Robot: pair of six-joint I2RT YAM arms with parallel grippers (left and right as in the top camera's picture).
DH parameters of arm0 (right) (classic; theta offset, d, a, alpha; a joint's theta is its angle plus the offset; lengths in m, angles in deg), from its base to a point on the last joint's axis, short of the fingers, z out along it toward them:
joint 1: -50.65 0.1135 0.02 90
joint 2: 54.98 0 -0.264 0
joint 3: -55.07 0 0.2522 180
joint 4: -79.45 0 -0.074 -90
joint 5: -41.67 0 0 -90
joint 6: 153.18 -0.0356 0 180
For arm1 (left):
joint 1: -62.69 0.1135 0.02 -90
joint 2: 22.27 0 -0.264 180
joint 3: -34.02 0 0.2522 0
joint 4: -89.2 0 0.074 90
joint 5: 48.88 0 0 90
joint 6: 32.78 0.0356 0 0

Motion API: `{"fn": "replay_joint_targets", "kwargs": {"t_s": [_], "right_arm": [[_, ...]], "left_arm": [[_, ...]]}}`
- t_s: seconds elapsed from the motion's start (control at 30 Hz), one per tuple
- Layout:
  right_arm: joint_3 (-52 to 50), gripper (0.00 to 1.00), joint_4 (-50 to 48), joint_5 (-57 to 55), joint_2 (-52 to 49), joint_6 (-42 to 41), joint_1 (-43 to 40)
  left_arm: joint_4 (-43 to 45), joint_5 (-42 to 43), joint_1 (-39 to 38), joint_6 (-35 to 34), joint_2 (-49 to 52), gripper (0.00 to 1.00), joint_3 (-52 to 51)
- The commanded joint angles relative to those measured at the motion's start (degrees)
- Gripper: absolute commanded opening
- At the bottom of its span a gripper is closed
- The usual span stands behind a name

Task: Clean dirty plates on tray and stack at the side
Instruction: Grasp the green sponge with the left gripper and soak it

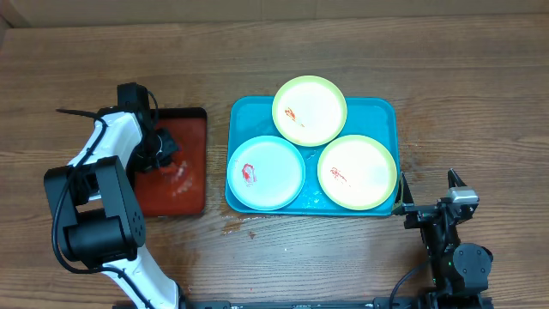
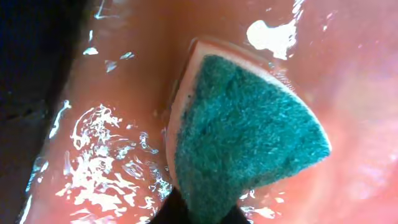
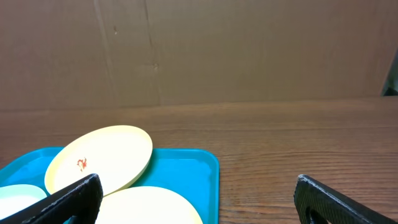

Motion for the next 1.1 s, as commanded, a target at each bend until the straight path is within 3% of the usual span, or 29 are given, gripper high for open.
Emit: {"fn": "replay_joint_targets", "kwargs": {"t_s": [0.0,0.03,0.27,0.37,0.43,0.5,0.57,0.6,0.63,0.67,0.7,0.73,0.97,1.03,1.07], "right_arm": [[-0.6,1.0,-0.3,-0.5,0.5,0.1,0.3],[-0.6,1.0,-0.3,-0.5,0.5,0.1,0.3],[-0.6,1.0,-0.3,-0.5,0.5,0.1,0.3],[-0.6,1.0,-0.3,-0.5,0.5,0.1,0.3],[-0.6,1.0,-0.3,-0.5,0.5,0.1,0.3],[-0.6,1.0,-0.3,-0.5,0.5,0.1,0.3],[-0.6,1.0,-0.3,-0.5,0.5,0.1,0.3],[-0.6,1.0,-0.3,-0.5,0.5,0.1,0.3],[-0.6,1.0,-0.3,-0.5,0.5,0.1,0.3],[-0.6,1.0,-0.3,-0.5,0.5,0.1,0.3],[-0.6,1.0,-0.3,-0.5,0.5,0.1,0.3],[-0.6,1.0,-0.3,-0.5,0.5,0.1,0.3],[-0.6,1.0,-0.3,-0.5,0.5,0.1,0.3],[-0.6,1.0,-0.3,-0.5,0.5,0.1,0.3],[-0.6,1.0,-0.3,-0.5,0.5,0.1,0.3]], "left_arm": [[-0.2,0.1,-0.2,0.1,0.8,0.82,0.0],[-0.2,0.1,-0.2,0.1,0.8,1.0,0.0],[-3.5,1.0,-0.2,0.1,0.8,0.98,0.0],[-4.9,1.4,-0.2,0.1,0.8,0.78,0.0],[-4.8,1.1,-0.2,0.1,0.8,0.52,0.0],[-4.6,1.0,-0.2,0.1,0.8,0.17,0.0],[-3.9,1.0,-0.2,0.1,0.8,0.05,0.0],[-3.6,1.0,-0.2,0.1,0.8,0.12,0.0],[-3.1,0.9,-0.2,0.2,0.8,0.32,0.0],[-2.5,0.9,-0.2,0.7,0.8,0.7,0.0],[-1.7,0.9,-0.2,1.3,0.8,0.96,0.0],[-0.8,0.7,-0.2,2.1,0.8,1.0,0.0],[3.5,-4.6,-0.2,3.5,0.8,1.0,0.0],[3.7,-4.6,-0.2,3.5,0.8,0.84,0.0],[3.8,-4.6,-0.2,3.5,0.8,0.65,0.0]]}}
